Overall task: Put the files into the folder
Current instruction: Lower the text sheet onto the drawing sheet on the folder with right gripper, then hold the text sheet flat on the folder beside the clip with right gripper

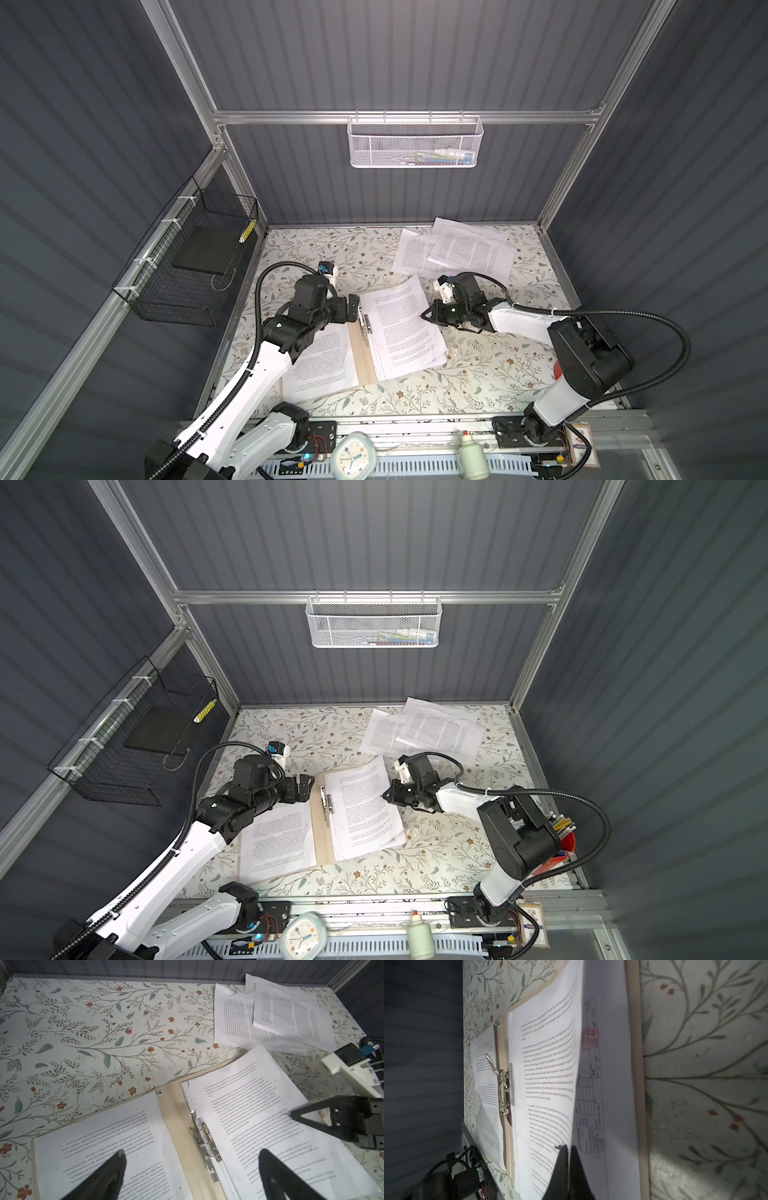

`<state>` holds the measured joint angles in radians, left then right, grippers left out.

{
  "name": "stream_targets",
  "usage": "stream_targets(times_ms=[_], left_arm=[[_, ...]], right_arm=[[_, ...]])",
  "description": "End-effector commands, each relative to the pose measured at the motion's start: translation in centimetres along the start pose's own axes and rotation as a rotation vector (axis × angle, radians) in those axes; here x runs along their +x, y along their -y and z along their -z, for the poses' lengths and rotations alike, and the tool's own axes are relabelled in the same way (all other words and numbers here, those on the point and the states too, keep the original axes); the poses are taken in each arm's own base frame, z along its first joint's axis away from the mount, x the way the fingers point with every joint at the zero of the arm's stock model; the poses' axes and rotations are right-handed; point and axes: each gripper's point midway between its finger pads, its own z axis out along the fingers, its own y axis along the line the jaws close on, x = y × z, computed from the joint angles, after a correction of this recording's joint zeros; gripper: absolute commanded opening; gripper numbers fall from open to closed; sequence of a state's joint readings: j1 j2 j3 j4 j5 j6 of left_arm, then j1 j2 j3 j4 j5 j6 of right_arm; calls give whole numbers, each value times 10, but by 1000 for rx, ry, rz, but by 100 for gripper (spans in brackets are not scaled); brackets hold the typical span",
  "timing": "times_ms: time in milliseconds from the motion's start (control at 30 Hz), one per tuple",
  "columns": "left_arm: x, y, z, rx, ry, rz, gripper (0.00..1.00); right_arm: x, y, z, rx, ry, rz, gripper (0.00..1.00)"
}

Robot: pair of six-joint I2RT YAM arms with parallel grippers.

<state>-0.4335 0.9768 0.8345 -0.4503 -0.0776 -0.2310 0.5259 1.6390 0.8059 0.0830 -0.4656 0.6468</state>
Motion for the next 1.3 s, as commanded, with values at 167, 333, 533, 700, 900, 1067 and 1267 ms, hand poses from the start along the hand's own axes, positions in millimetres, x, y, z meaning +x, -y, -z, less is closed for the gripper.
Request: stream_targets(times_ms=[167,333,533,700,900,1067,1267], left_arm=[[18,14,1,76,-97,-5,100],[31,12,0,78,-118,-3,100],[28,14,-3,87,-119,-8,100],[31,14,-5,86,-139,-13,100],[30,15,-4,91,-131,-10,100],[31,15,-4,90,-134,-11,100],[31,15,-4,90,-133,-13,100]], right_arm=[[-6,-12,-3,-24,23,15,0],[-2,-9,-5,-16,14,-2,0],[-1,-12,-8,-23,15,-18,0],[0,-12,-12,-20,14,-38,0],[4,-11,-14,-8,14,-50,0],[8,-9,-15,-6,11,-63,0],[11,-8,-17,-10,7,-74,0]])
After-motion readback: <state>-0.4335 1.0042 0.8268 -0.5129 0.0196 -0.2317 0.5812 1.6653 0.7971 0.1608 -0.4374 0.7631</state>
